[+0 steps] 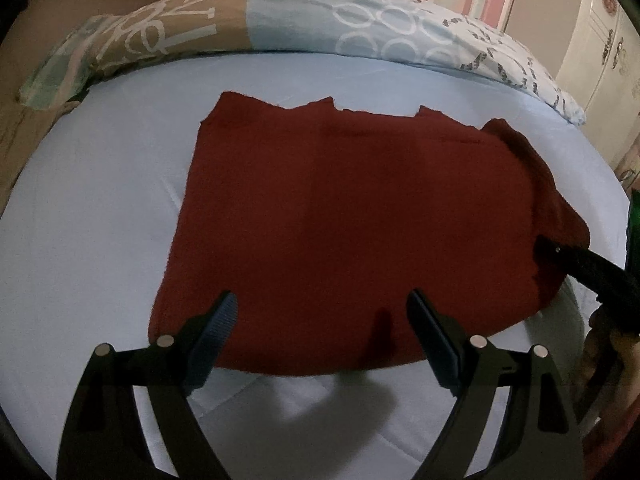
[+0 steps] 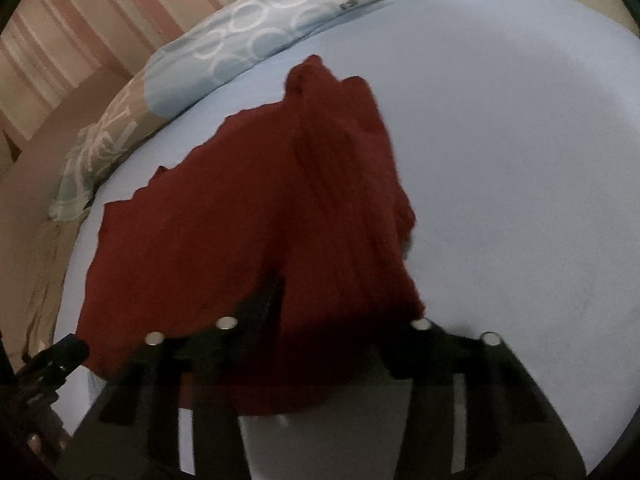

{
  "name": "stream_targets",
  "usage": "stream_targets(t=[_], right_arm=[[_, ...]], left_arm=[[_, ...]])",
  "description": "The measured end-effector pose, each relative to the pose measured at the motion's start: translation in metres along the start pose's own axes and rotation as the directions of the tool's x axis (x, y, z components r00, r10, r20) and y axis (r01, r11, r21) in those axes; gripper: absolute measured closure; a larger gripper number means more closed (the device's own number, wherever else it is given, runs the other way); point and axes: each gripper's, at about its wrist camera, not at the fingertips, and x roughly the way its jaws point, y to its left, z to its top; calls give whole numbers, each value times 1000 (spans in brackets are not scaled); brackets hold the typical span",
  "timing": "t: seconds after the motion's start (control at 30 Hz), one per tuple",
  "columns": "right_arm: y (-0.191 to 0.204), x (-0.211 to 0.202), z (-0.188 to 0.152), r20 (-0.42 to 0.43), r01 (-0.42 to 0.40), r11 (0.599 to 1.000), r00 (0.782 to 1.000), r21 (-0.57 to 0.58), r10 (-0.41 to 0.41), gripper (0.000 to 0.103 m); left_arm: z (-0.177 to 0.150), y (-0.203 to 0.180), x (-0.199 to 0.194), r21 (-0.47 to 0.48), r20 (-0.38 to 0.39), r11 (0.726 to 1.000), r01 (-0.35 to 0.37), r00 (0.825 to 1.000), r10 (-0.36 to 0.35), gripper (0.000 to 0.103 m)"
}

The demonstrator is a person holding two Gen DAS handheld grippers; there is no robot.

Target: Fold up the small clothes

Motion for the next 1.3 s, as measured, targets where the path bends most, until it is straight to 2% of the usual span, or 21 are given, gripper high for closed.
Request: stream_targets(t=[0.03, 0.13, 0.23, 0.27, 0.33, 0.43, 0.5, 0.57, 0.67, 0.7, 0.73, 0.8, 0.83, 0.87, 1.07, 1.3], right_arm=[[1, 1, 1, 1, -3, 1000, 1000, -6, 3, 63], [-1, 6, 5, -4, -18, 1000, 1000, 4, 18, 53], [-3, 10, 12, 2, -33, 999, 999, 19, 33, 53], [-4, 8, 14, 11, -54, 998, 999, 33, 53, 62], [-2, 3, 17, 33, -84, 996, 996, 21, 83, 74], [7, -4, 16, 54, -67, 996, 996, -53, 70, 77], [6, -4, 17, 49, -73, 996, 996, -45, 75, 68], [0, 1, 19, 35, -101, 995, 994, 3, 101, 49], [-8, 10, 22, 20, -111, 990, 994, 82, 110, 39], [-11, 13, 22, 19, -118, 986, 993, 114, 117, 39], [-15, 15, 22, 23, -131, 980, 991, 146, 129, 40], [-18, 15, 22, 34, -145, 974, 989, 176, 141, 63], [-18, 14, 22, 37, -147, 974, 989, 171, 143, 71], [-16, 11, 22, 48, -139, 979, 990, 151, 133, 75], [24, -18, 16, 154, -41, 996, 987, -76, 52, 80], [61, -37, 13, 172, -117, 976, 974, -183, 149, 81]], left_arm=[[1, -2, 1, 1, 0, 1000, 1, 1000, -1, 16], [3, -7, 4, 1, 0, 1000, -1, 1000, 1, 16], [5, -14, 11, -3, -15, 1000, -5, 1000, 5, 16], [7, -17, 13, -6, -16, 1000, -2, 1000, 2, 16], [10, -25, 20, -3, -14, 1000, -2, 1000, 2, 16], [17, -37, 35, 9, -20, 1000, -19, 1000, 20, 16], [21, -42, 42, 2, -27, 1000, -31, 999, 31, 16], [25, -46, 48, -14, -27, 999, -48, 999, 48, 16], [28, -55, 61, -6, -35, 994, -113, 993, 113, 16], [28, -56, 64, -3, -37, 992, -129, 991, 128, 14], [27, -59, 68, -3, -40, 989, -145, 989, 145, 13], [25, -63, 71, 5, -27, 985, -173, 985, 173, 12], [24, -63, 71, 6, -23, 983, -181, 983, 181, 11], [23, -64, 72, 7, -22, 983, -185, 982, 185, 11], [25, -61, 76, -8, -45, 982, -189, 981, 188, 9], [25, -60, 79, -18, -46, 982, -189, 981, 188, 7]])
